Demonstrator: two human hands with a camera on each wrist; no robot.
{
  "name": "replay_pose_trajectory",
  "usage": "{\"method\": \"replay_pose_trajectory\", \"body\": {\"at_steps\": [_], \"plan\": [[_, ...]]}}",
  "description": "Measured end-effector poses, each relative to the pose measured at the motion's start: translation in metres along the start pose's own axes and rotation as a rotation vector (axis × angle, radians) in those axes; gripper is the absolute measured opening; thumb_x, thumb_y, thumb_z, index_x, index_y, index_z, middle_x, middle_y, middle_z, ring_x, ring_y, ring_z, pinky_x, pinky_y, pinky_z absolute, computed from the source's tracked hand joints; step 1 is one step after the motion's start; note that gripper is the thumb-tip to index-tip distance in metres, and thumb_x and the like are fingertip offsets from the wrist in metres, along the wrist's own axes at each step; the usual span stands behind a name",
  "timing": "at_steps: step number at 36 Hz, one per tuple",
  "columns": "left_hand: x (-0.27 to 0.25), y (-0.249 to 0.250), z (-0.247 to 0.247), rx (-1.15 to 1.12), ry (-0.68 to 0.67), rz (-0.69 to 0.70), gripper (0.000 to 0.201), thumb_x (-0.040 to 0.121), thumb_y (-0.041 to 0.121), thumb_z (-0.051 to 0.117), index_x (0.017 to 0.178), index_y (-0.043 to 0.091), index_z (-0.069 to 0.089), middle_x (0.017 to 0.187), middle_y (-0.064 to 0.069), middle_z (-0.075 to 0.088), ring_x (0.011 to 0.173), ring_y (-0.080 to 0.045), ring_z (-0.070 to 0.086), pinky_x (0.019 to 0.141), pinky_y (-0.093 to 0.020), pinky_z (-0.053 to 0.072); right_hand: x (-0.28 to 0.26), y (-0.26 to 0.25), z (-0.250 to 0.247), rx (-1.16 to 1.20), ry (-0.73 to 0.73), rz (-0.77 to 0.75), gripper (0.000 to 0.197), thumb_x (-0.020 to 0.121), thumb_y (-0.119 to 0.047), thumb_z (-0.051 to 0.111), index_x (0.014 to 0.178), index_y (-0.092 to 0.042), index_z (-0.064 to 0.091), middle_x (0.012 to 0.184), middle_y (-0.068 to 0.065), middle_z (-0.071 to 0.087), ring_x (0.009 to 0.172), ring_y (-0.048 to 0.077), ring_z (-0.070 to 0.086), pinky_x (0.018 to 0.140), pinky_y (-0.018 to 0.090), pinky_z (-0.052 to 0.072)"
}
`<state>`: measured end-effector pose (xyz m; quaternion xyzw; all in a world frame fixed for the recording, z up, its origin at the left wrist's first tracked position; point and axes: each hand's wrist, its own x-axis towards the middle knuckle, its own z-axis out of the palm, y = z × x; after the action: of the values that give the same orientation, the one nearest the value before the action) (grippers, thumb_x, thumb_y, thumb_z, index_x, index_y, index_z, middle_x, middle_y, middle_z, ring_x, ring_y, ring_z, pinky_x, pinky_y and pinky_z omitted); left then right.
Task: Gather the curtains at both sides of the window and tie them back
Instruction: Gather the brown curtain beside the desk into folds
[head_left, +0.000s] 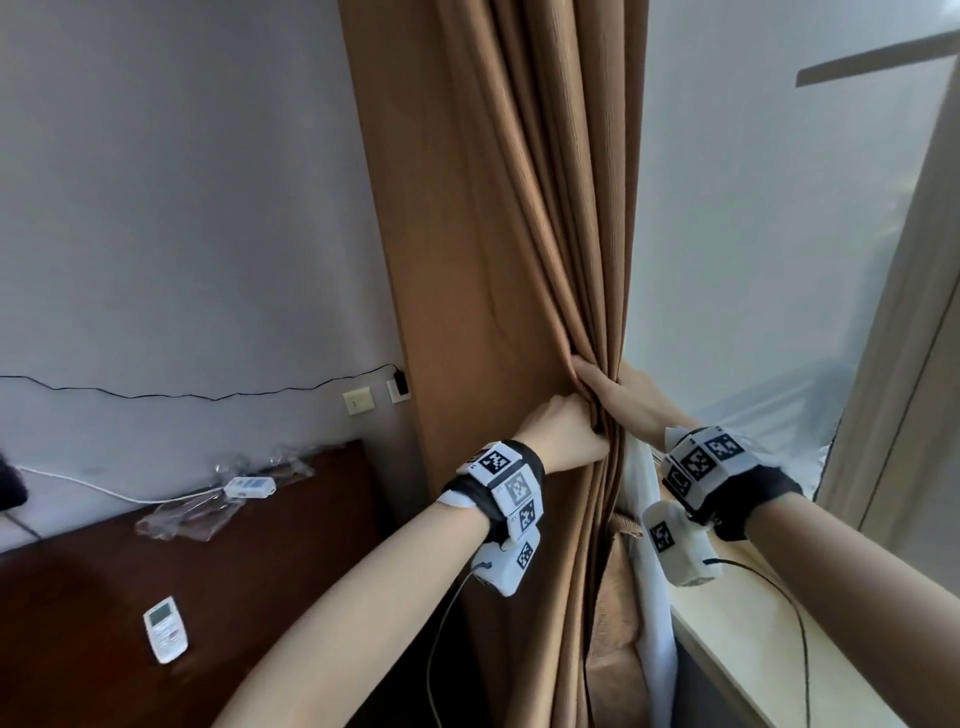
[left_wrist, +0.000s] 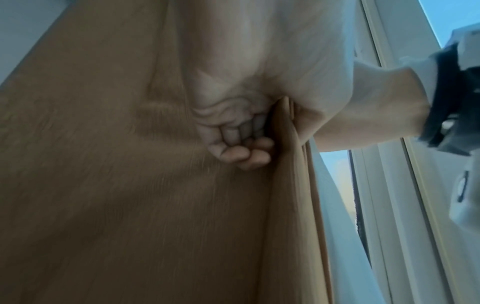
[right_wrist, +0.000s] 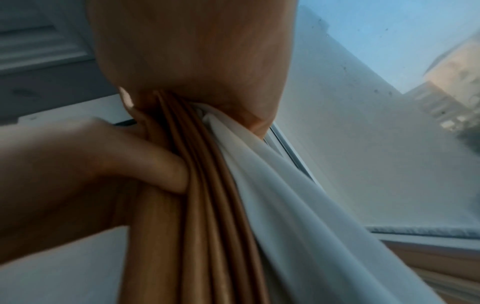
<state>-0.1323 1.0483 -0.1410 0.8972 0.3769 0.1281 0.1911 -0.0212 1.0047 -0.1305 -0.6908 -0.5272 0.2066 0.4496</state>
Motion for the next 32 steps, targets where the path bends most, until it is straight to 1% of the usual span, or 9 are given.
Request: {"method": "replay_pose_trajectory", "body": {"at_steps": [4, 8, 12, 15, 19, 24, 27, 30, 32], "plan": [[0.000, -0.003, 0.001, -0.022, -0.029, 0.049, 0.041, 0.076, 0.021, 0.054, 0.116, 0.012, 0.057, 0.103, -0.012, 0.063, 0.097, -0.030, 0.061, 0.084, -0.039, 0.053, -0.001, -0.001, 0.000, 0.054, -0.038, -0.018, 0.105, 0.060, -0.087, 0.056, 0.143, -0.026, 0.037, 0.132, -0.005, 0.055, 0.119, 0.018, 0.054, 0.107, 0.041, 0.040], [0.003, -0.015, 0.002, -0.055, -0.094, 0.042, 0.065, 0.076, 0.032, 0.068, 0.134, 0.010, 0.047, 0.128, -0.012, 0.055, 0.119, -0.028, 0.052, 0.101, -0.038, 0.044, 0.004, 0.005, 0.000, -0.123, -0.001, -0.080, 0.062, 0.083, -0.035, 0.068, 0.136, -0.018, 0.041, 0.120, 0.003, 0.060, 0.109, 0.025, 0.057, 0.091, 0.033, 0.042], [0.002, -0.046, 0.001, -0.375, -0.199, 0.046, 0.039, 0.087, 0.040, 0.066, 0.114, 0.012, 0.063, 0.114, -0.003, 0.066, 0.109, -0.014, 0.059, 0.099, -0.027, 0.042, 0.003, 0.010, -0.004, -0.160, 0.015, -0.116, 0.042, 0.085, -0.011, 0.058, 0.126, -0.011, 0.050, 0.109, 0.009, 0.062, 0.100, 0.026, 0.057, 0.081, 0.029, 0.039], [0.009, -0.079, -0.009, -0.461, -0.046, -0.044, 0.037, 0.093, 0.048, 0.055, 0.096, 0.015, 0.070, 0.093, 0.003, 0.070, 0.090, -0.007, 0.063, 0.087, -0.019, 0.043, 0.003, 0.010, -0.007, -0.144, -0.013, -0.147, 0.037, 0.085, -0.008, 0.058, 0.122, -0.011, 0.052, 0.104, 0.005, 0.060, 0.095, 0.023, 0.055, 0.078, 0.027, 0.038], [0.037, -0.154, -0.019, -0.307, 0.293, -0.250, 0.022, 0.085, 0.036, 0.068, 0.093, 0.017, 0.061, 0.098, -0.005, 0.067, 0.096, -0.023, 0.063, 0.088, -0.032, 0.048, 0.003, 0.013, -0.008, -0.166, -0.045, -0.176, 0.019, 0.085, -0.008, 0.057, 0.102, -0.013, 0.051, 0.084, -0.001, 0.059, 0.078, 0.017, 0.056, 0.061, 0.023, 0.040], [0.065, -0.215, -0.043, -0.507, 0.509, -0.537, 0.071, 0.073, 0.020, 0.077, 0.132, 0.006, 0.041, 0.131, -0.007, 0.046, 0.121, -0.024, 0.049, 0.103, -0.031, 0.039, 0.004, 0.011, -0.015, -0.165, -0.089, -0.182, 0.010, 0.085, -0.006, 0.058, 0.093, -0.008, 0.053, 0.079, 0.003, 0.057, 0.070, 0.014, 0.053, 0.060, 0.023, 0.041], [0.077, -0.241, -0.050, -0.621, 0.580, -0.622, 0.118, 0.051, 0.017, 0.074, 0.151, 0.009, 0.010, 0.149, -0.017, 0.033, 0.137, -0.033, 0.034, 0.112, -0.045, 0.032, 0.006, 0.013, -0.017, -0.137, -0.110, -0.169, 0.012, 0.084, -0.008, 0.059, 0.094, -0.005, 0.054, 0.084, 0.008, 0.061, 0.075, 0.020, 0.057, 0.065, 0.029, 0.046], [0.080, -0.241, -0.051, -0.757, 0.609, -0.607, 0.114, 0.064, 0.001, 0.073, 0.153, 0.013, 0.003, 0.150, -0.017, 0.033, 0.134, -0.034, 0.039, 0.107, -0.039, 0.036, 0.006, 0.015, -0.019, -0.121, -0.128, -0.163, 0.033, 0.074, -0.023, 0.056, 0.100, -0.004, 0.056, 0.093, 0.014, 0.064, 0.086, 0.026, 0.061, 0.076, 0.038, 0.050], [0.080, -0.238, -0.050, -0.872, 0.581, -0.574, 0.106, 0.061, 0.002, 0.073, 0.150, 0.015, 0.016, 0.141, -0.016, 0.046, 0.120, -0.033, 0.053, 0.097, -0.038, 0.046, 0.007, 0.016, -0.020, -0.117, -0.135, -0.166, 0.040, 0.067, -0.028, 0.052, 0.098, -0.004, 0.056, 0.092, 0.014, 0.064, 0.084, 0.026, 0.061, 0.073, 0.036, 0.050]]}}
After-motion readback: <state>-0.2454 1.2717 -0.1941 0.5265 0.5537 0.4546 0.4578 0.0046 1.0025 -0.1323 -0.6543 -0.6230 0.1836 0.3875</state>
